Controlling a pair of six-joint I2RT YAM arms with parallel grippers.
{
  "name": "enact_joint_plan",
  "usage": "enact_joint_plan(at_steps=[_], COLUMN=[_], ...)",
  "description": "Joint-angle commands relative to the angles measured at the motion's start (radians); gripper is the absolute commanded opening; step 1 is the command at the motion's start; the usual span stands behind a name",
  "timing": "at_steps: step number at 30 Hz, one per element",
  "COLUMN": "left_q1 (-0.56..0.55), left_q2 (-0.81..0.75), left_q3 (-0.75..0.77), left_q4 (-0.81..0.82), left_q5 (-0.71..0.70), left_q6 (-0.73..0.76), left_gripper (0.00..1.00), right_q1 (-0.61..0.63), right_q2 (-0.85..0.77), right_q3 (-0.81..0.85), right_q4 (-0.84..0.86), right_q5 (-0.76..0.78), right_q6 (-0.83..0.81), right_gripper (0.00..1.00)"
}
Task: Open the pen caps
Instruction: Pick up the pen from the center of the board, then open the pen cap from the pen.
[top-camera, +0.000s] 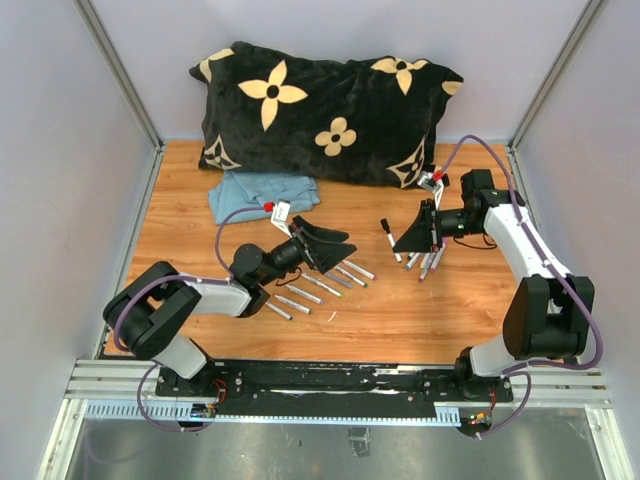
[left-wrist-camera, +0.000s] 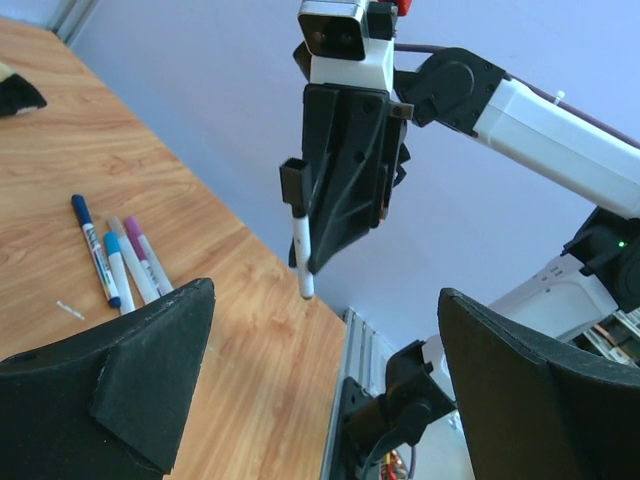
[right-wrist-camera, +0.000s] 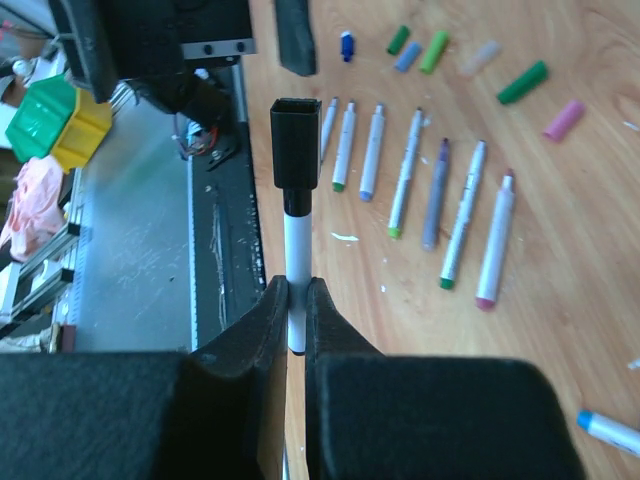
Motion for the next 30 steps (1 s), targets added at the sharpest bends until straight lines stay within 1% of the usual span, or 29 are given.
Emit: enact_joint_plan(at_steps=[1,5,8,13,17,26,29,30], left_q1=[-0.029,-0.047,-0.054,-0.061,-0.073,-0.093,-0.096,-0.096], left_q2=[0.047,0.068,0.079,0.101,0.115,0.141,0.141,0.141], left_q3=[0.051,0.094,0.113,0.146,0.154,0.165,0.17,0.169], left_q4=[0.142,0.105,0.078,0.064,0.055,0.062,0.063,0.064], left_q5=[-0.04,-0.051,-0.055,-0.026,-0.005,0.016,0.016,0.017], left_q6=[0.011,0.03,0.036,0.025,0.027,0.028,0.027,0.026], left_gripper=[0.96,0.96,0.95,0.83,0.77,0.51,0.38,0.37], right_q1=[0.062,0.104,0.137,0.185,0.203,0.218,0.229,0.231], right_q2=[-0.021,-0.014,-0.013,-0.004,0.003,0.018,0.021,0.022], right_q3=[0.032,0.051,0.055,0.059,0.062,0.063,0.065,0.064], right_q4=[-0.099,-0.158,-0.169,-0.169,-0.167,-0.167,-0.165,-0.164], right_q5=[-0.113,-0.127,-0.118,-0.096,-0.085,-0.067,-0.055,-0.052], right_q6=[-0.104,-0.163,-0.177,-0.181,-0.178,-0.173,-0.172,-0.172], right_gripper=[0.01,0.01,0.01,0.01,0.01,0.01,0.01,0.01])
